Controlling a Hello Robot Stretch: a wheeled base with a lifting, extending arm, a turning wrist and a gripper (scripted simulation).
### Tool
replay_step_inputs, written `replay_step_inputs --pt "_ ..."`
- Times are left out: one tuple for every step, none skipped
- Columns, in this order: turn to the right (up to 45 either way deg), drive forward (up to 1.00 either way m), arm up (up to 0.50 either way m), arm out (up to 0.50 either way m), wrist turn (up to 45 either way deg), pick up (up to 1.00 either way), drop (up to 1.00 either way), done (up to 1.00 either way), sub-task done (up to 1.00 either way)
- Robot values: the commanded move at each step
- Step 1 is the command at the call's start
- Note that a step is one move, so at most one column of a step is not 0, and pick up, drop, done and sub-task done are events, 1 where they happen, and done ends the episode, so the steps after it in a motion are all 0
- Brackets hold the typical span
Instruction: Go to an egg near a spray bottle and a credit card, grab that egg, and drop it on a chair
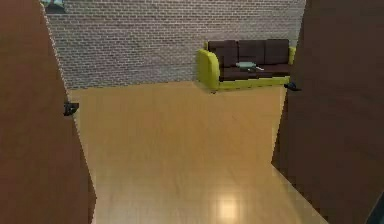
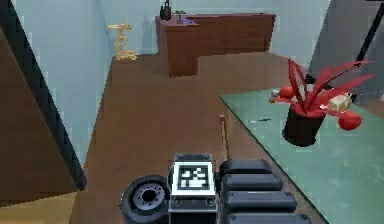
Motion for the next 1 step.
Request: replay_step_inputs --pt "-45.0 0.00 0.00 0.00 0.0 0.00 0.00 0.00 0.00"
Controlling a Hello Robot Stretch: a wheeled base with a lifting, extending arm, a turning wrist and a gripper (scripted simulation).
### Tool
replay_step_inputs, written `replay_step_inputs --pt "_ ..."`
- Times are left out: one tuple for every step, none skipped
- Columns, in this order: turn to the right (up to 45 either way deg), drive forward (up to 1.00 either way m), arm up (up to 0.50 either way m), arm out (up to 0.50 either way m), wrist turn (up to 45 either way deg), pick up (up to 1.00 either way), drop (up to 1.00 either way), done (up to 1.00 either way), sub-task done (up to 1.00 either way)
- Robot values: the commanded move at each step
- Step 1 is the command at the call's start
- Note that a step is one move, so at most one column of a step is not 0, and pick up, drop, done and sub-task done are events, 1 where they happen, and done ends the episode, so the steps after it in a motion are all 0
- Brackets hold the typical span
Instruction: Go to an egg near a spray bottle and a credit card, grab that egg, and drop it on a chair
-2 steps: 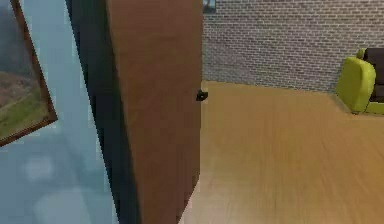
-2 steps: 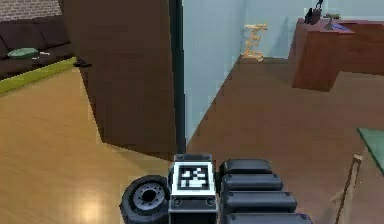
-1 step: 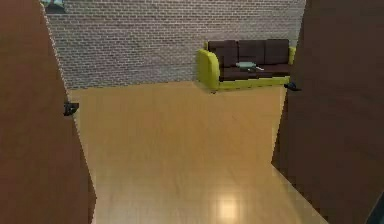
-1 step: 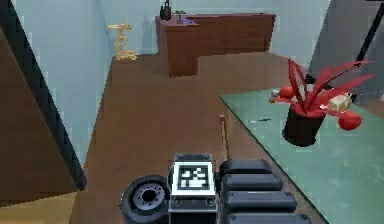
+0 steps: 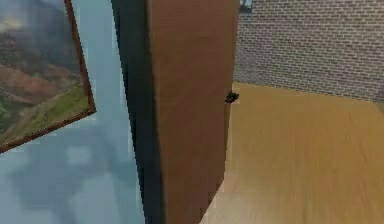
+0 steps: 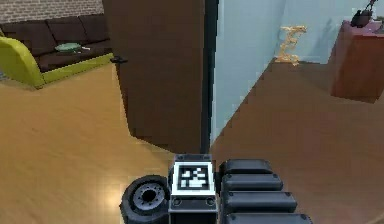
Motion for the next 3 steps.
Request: replay_step_inputs --pt "-30.0 0.00 0.00 0.00 0.0 0.00 0.00 0.00 0.00" --pt "45.0 0.00 0.00 0.00 0.0 0.00 0.00 0.00 0.00" --pt "24.0 0.00 0.00 0.00 0.0 0.00 0.00 0.00 0.00"
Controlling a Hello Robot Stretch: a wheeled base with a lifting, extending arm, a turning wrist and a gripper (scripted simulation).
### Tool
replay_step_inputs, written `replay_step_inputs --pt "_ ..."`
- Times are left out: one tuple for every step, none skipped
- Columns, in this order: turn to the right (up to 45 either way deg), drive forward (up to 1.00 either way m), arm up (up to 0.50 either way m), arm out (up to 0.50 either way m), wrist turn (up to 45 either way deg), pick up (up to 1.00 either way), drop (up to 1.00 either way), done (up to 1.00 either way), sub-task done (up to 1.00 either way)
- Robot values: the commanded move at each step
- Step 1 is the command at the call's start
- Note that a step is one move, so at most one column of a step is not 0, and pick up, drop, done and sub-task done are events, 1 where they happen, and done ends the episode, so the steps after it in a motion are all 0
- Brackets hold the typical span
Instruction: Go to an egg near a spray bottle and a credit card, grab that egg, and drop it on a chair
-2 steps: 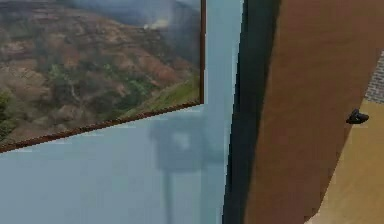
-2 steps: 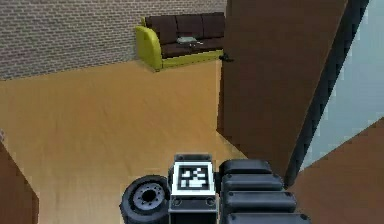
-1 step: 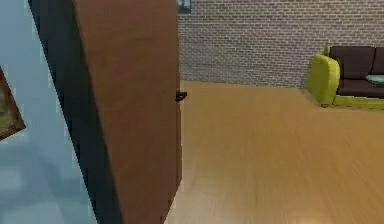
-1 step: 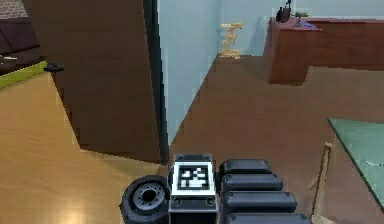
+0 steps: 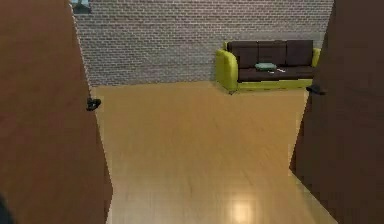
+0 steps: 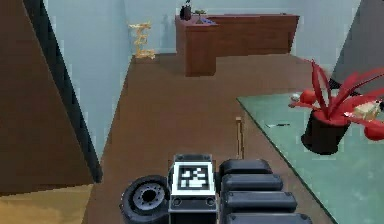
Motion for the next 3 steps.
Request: replay_step_inputs --pt "-45.0 0.00 0.00 0.00 0.0 0.00 0.00 0.00 0.00" --pt "-18.0 0.00 0.00 0.00 0.0 0.00 0.00 0.00 0.00" --pt "45.0 0.00 0.00 0.00 0.0 0.00 0.00 0.00 0.00"
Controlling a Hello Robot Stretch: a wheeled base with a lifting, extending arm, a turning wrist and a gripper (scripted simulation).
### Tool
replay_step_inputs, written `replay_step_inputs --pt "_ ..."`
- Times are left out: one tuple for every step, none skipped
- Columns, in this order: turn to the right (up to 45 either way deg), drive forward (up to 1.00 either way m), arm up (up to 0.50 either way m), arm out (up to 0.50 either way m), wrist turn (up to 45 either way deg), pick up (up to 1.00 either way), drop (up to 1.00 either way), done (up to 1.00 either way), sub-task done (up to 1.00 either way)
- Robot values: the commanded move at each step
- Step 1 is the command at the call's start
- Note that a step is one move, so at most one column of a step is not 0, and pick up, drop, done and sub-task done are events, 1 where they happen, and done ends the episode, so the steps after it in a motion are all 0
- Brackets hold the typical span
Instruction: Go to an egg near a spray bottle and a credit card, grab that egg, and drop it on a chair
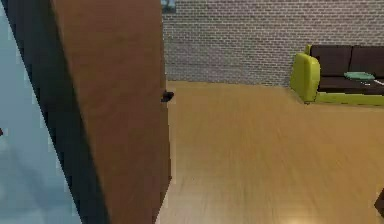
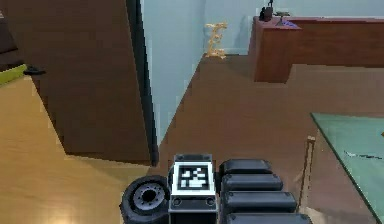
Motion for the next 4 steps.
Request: replay_step_inputs --pt "15.0 0.00 0.00 0.00 0.0 0.00 0.00 0.00 0.00" --pt "45.0 0.00 0.00 0.00 0.0 0.00 0.00 0.00 0.00" --pt "45.0 0.00 0.00 0.00 0.0 0.00 0.00 0.00 0.00" --pt "3.0 0.00 0.00 0.00 0.0 0.00 0.00 0.00 0.00"
